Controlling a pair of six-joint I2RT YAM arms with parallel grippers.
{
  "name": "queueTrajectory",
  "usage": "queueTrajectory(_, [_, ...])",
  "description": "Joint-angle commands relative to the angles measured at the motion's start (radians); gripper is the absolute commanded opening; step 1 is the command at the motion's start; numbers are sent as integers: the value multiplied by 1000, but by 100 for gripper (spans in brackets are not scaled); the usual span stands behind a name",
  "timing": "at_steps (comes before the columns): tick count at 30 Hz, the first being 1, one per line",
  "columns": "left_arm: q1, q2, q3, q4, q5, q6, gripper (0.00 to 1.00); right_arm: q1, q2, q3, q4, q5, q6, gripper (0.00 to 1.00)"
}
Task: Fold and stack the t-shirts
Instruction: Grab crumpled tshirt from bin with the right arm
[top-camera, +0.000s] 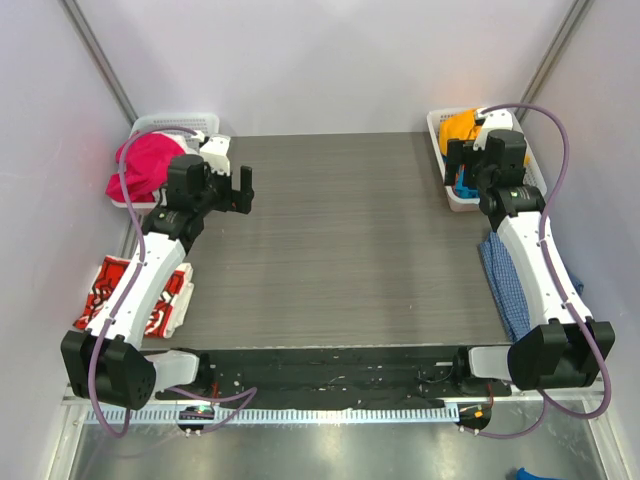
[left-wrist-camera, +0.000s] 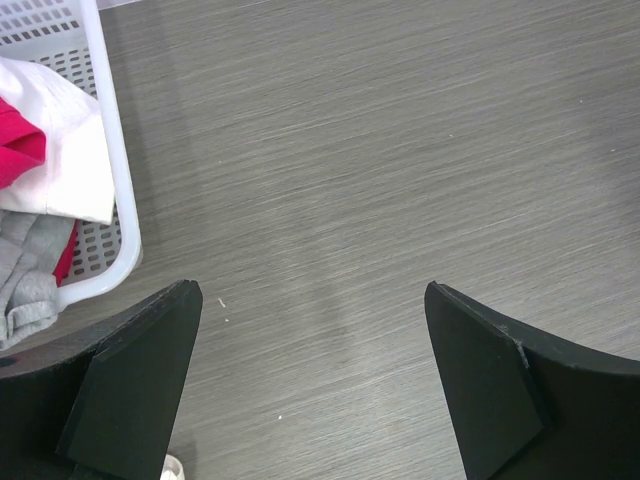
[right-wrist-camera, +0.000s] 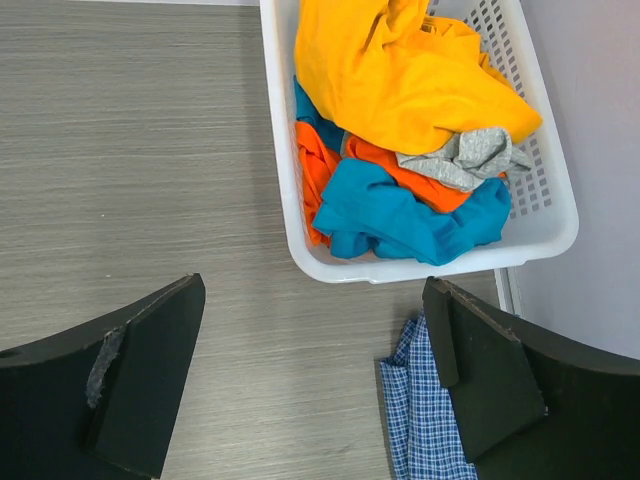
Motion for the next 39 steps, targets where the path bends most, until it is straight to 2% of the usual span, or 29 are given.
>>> queueTrajectory(1, [1,-30,14,51,-12,-2,99,-2,-40,-5,59,-14,12,100])
queueTrajectory(6, [1,-30,11,53,-12,4,100,0,-10,15,48,44,32,100])
queueTrajectory(14, [1,-22,10,54,-12,13,100,-2,99,61,93,242,-85,100])
queueTrajectory(18, [1,-2,16,57,-20,18,100,0,222,183,100,285,-143,90])
queueTrajectory(20, [1,13,19,59,-34,45,100,-3,301,249,100,268,-186,90])
queueTrajectory(25, [0,33,8,76,-51,70,100,-18,465,436,22,171,-154,87])
queueTrajectory(27, [1,41,2,85,-61,88,100,-46,533,482,19,165,-148,83])
queueTrajectory(35, [1,88,-27,117,-101,134,97,-126,759,755,-71,-19,-57,60])
queueTrajectory(39, [1,102,-35,129,-103,134,96,-140,835,847,-90,-60,-60,58])
